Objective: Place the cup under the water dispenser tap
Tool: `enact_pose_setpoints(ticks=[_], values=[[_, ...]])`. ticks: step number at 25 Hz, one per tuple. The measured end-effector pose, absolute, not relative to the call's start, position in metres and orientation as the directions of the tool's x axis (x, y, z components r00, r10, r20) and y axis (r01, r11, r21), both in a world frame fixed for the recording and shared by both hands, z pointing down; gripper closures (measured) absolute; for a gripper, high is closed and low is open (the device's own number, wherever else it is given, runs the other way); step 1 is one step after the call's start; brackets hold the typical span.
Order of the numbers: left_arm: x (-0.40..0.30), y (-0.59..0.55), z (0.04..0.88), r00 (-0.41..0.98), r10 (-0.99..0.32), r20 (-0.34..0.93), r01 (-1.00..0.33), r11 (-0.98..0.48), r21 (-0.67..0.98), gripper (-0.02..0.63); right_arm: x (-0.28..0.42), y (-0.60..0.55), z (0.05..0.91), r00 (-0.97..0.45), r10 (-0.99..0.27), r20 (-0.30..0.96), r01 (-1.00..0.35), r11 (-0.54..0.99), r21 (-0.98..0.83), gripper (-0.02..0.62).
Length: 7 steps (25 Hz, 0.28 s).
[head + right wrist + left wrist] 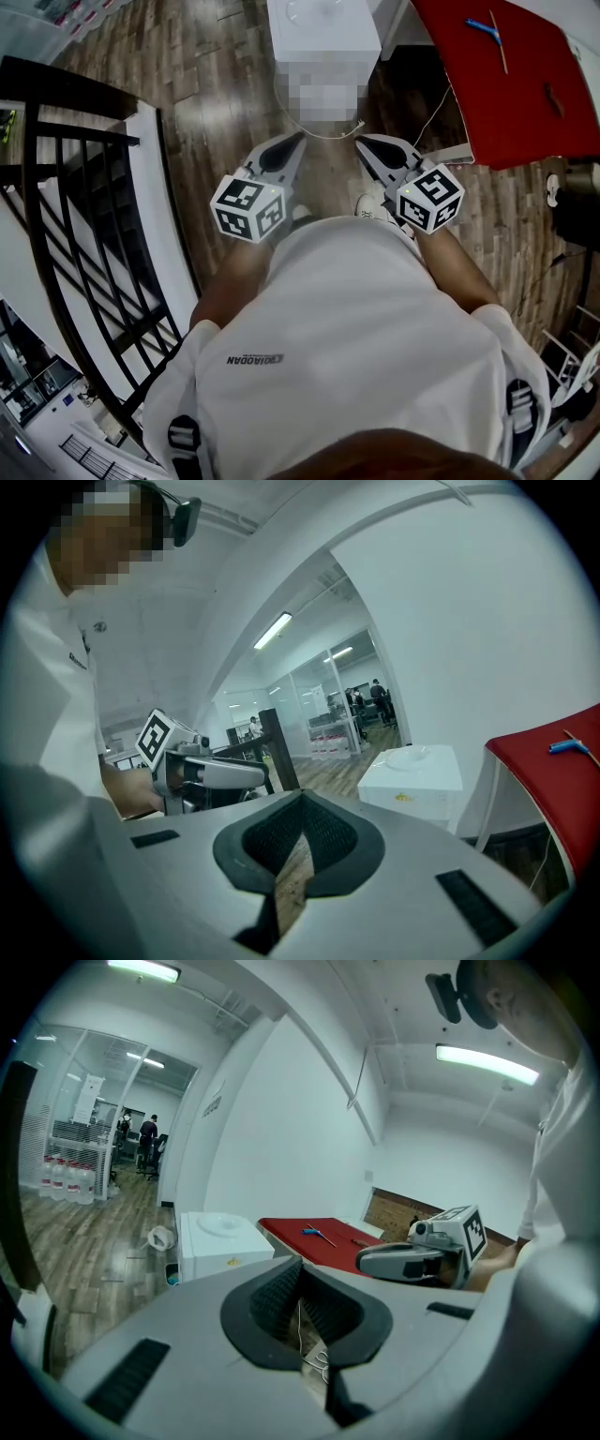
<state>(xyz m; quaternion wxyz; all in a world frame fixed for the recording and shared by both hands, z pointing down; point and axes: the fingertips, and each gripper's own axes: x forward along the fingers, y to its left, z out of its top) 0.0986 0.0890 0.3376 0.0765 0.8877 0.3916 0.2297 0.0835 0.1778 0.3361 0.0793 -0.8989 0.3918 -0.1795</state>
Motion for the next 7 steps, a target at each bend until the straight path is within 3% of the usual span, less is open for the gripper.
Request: enact_pose_setpoints(ticks=[7], values=[[0.0921, 0.0798, 0.3442, 0.586, 0.728, 0.356, 0.651, -0.684, 0.329, 0.611, 0.0826, 0.1670, 0.3378, 0.624, -0.737, 0.262, -0.680, -0.676, -0.282, 0.574]])
